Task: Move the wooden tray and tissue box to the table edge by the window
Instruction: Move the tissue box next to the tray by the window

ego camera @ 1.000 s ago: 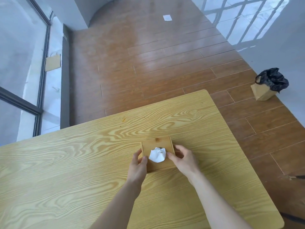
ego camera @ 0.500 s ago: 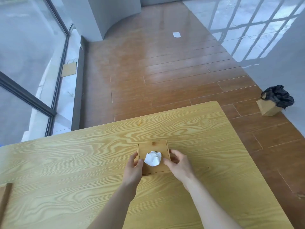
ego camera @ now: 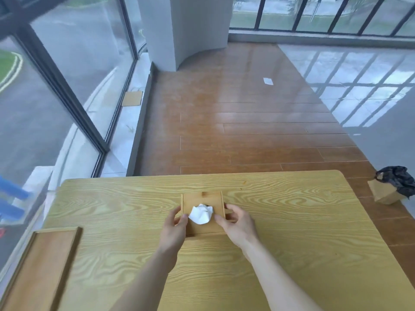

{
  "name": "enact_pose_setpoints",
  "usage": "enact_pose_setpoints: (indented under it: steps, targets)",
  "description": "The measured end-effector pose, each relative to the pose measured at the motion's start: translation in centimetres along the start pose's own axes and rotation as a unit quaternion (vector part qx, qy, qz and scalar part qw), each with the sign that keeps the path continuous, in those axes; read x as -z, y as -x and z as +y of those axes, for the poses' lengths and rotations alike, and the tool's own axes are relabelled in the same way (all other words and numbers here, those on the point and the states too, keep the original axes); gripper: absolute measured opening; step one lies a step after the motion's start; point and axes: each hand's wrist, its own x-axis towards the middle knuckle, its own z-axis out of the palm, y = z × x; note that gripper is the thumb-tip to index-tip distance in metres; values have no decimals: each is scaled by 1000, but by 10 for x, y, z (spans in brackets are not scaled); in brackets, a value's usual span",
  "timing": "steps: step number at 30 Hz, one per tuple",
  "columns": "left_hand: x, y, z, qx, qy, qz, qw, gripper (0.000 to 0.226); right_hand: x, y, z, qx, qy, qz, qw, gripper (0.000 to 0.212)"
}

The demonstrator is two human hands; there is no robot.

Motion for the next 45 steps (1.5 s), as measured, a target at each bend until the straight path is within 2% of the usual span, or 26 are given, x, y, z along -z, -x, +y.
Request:
enact_pose_setpoints:
  steps: [11, 15, 20, 27, 36, 45]
  targets:
    - [249, -56, 2, -11, 33, 81, 996, 21, -240, 19, -104, 2, 27, -17, 999, 54]
    - [311, -72, 7, -13, 58, 91, 994, 19, -305, 15, -131, 3, 33, -9, 999, 45]
    - [365, -99, 14, -11, 51, 93, 994, 19, -361, 4, -159, 6, 37, -19, 999, 44]
    - [406, -139, 16, -1, 67, 85, 994, 28, -409, -18, -177, 2, 55, -40, 998, 52]
    - [419, -168, 4, -1, 34, 56, 998, 47, -445, -38, -167, -19, 73, -86, 993, 74]
    - [423, -192, -9, -37, -6, 82, 996, 39, -444, -51, -175, -46, 30, -81, 995, 71]
